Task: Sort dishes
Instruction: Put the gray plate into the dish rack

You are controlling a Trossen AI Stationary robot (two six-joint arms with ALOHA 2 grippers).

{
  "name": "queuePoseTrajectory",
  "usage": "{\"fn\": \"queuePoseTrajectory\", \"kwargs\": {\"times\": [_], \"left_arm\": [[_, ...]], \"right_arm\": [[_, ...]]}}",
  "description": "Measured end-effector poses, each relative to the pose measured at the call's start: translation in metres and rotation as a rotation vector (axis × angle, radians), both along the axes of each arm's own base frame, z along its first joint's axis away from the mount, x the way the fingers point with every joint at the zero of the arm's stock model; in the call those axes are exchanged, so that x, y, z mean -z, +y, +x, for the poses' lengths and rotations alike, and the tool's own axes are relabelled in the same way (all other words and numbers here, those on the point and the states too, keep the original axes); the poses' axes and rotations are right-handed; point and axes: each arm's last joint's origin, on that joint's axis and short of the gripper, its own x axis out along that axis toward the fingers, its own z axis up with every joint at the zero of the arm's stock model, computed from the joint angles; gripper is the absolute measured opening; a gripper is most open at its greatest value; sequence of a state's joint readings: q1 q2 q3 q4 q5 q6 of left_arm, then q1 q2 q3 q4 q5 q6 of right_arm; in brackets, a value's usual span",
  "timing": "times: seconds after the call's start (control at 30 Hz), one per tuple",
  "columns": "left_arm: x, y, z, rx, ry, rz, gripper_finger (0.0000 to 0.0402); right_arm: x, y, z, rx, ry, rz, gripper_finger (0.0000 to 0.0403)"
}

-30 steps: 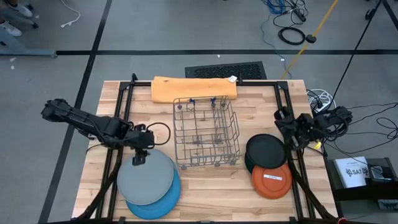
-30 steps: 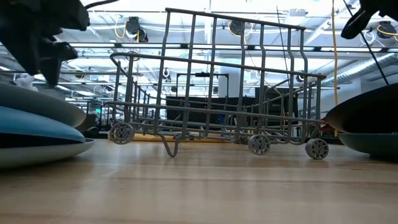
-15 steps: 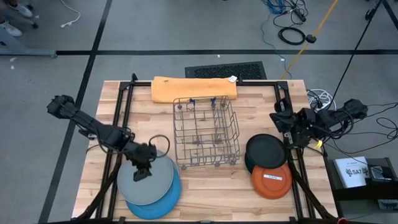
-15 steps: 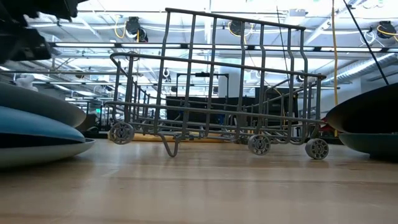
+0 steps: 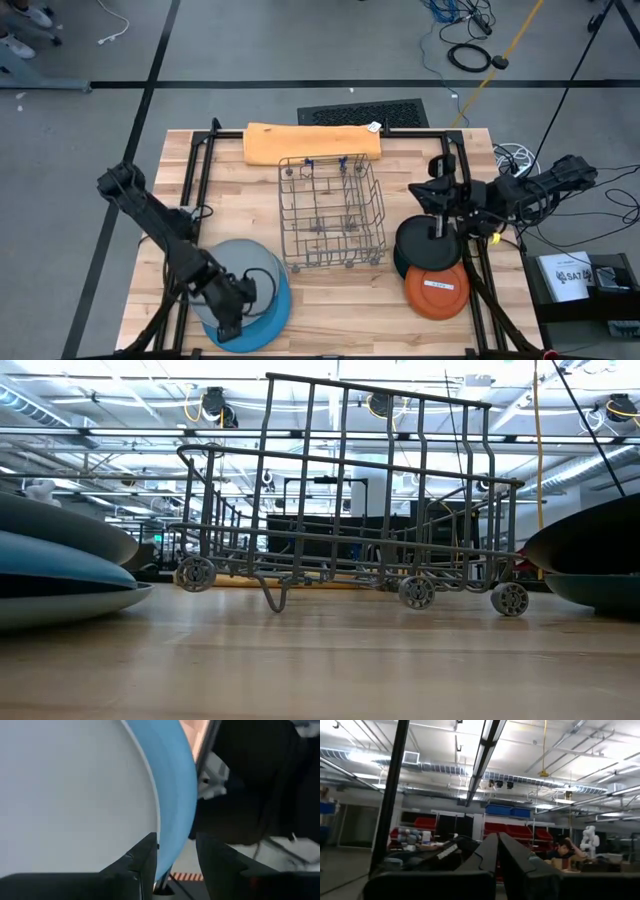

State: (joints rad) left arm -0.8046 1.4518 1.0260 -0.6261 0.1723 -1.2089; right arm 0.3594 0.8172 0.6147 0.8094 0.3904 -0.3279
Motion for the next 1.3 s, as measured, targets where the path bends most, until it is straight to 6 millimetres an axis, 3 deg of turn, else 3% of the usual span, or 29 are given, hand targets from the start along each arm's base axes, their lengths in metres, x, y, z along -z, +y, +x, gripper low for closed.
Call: {"fn": "queuePoseTrajectory", "kwargs": {"times": [0.17,0.33,0.4,0.6,0.73,0.9,1.0,1.13,1.3], "left_arm": [[-0.026,-0.022,0.012,-0.115,-0.011,0.057,0.0136],[-0.072,-0.044,0.031,-0.11,-0.31,0.113,0.0136],[-0.08,-0.051,0.034,-0.053,-0.397,0.151,0.0136],[-0.073,-0.068,0.044,-0.032,-0.471,0.113,0.0137],[-0.052,-0.07,0.052,-0.054,-0.334,0.117,0.0152],[-0.015,-0.08,0.051,0.015,-0.142,0.186,0.0205],[-0.003,-0.089,0.048,0.054,-0.08,0.171,0.0245],[-0.003,-0.089,0.046,0.037,0.023,0.176,0.0282],[-0.017,-0.077,0.038,-0.002,0.126,0.294,0.029]], "right_arm": [[-0.01,0.001,0.009,0.016,-0.005,-0.003,0.0011],[-0.013,0.002,0.018,0.045,0.008,-0.032,0.0011],[-0.014,0.001,0.022,0.055,0.013,-0.034,0.0011],[-0.017,0.0,0.029,0.07,0.017,-0.031,0.0011],[-0.016,0.0,0.03,0.066,0.022,-0.029,0.0016],[-0.016,0.0,0.03,0.062,0.022,-0.024,0.0022],[-0.015,0.0,0.031,0.059,0.032,-0.022,0.0024],[-0.014,0.001,0.031,0.058,0.041,-0.025,0.0025],[-0.014,0.001,0.031,0.058,0.046,-0.027,0.0025]]}}
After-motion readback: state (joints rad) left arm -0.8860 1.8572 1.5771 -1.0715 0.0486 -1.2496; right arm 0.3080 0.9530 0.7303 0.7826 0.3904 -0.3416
